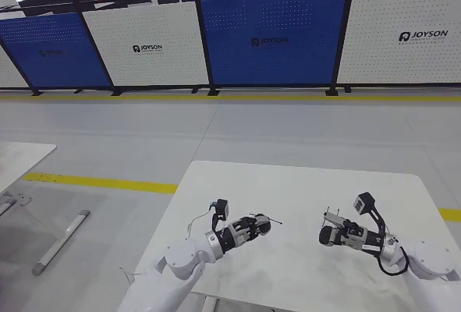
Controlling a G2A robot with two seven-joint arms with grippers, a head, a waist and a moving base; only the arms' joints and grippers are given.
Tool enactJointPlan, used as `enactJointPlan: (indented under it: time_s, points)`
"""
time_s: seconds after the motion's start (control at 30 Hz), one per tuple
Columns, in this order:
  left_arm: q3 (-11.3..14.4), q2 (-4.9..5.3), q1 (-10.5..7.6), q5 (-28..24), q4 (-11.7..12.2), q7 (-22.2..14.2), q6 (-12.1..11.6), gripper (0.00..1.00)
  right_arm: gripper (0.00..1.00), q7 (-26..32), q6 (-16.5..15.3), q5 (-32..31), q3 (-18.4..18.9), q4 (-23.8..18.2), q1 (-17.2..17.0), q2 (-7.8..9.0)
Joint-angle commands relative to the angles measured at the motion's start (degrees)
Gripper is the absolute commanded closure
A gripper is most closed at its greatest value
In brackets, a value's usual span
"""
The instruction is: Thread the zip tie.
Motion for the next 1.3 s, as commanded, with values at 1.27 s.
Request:
enactJointPlan:
  time_s: [1.27]
  points:
    - [-8.49,1.18,4.96,-13.01,-19.71,-6.75,-12.04,1.0,0.0,0.0,0.0,0.0,0.0,0.0,0.0,0.0]
